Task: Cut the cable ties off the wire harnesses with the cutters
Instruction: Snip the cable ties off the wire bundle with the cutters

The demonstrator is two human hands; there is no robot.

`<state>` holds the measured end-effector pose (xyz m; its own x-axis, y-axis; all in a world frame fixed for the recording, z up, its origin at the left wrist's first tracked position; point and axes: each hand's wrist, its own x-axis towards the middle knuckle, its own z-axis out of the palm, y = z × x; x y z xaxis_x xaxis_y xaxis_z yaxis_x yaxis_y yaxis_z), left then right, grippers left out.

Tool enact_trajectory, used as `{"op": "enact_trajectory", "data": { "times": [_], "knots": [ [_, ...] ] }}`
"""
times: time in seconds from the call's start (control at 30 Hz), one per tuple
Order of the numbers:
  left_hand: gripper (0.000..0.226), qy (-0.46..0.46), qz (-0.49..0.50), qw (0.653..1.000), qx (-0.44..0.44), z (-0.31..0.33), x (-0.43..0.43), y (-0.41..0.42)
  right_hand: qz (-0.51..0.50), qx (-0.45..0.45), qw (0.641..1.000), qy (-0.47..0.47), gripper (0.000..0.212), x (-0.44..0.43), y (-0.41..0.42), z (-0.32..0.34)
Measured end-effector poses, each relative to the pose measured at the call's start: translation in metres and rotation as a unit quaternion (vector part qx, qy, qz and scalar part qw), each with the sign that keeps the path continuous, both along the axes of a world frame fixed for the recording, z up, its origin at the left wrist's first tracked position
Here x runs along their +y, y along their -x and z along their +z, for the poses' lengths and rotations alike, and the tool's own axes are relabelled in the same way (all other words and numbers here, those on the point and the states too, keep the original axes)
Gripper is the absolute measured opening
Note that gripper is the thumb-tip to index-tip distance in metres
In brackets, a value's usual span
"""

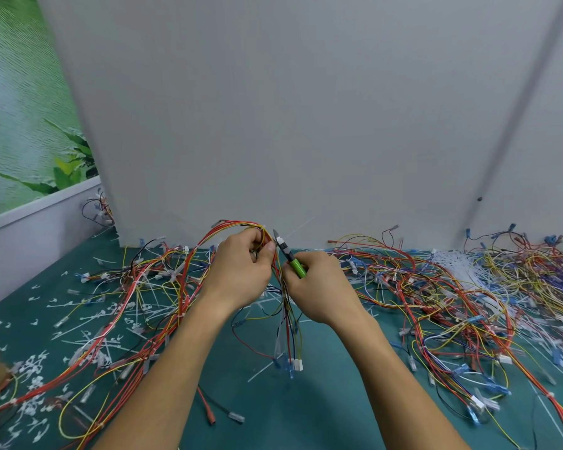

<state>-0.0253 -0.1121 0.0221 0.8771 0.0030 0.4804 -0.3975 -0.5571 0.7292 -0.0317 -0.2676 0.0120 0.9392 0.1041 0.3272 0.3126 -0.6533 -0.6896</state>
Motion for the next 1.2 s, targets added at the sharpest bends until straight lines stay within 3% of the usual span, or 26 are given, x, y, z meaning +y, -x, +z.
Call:
{"op": "enact_trajectory", "data": {
  "times": [0.33,0.77,1.2],
  "knots": [
    [0.022,0.003,0.004,1.000,0.003,-0.0018,0.0011,-0.0020,0.003,0.010,1.000,0.017,0.028,0.0021,-0.0001,-0.0024],
    [0.021,0.012,-0.002,1.000,-0.005,0.0030,-0.0001,0.0017,-0.010,-0.004,1.000,-0.019,0.041,0.0020,-0.0007,-0.0007],
    [0.018,0.003,0.005,1.000,-0.002,0.0030,-0.0009,0.0020,-0.002,-0.002,1.000,0.009,0.030,0.0018,0.0005,-0.0012]
  ]
}}
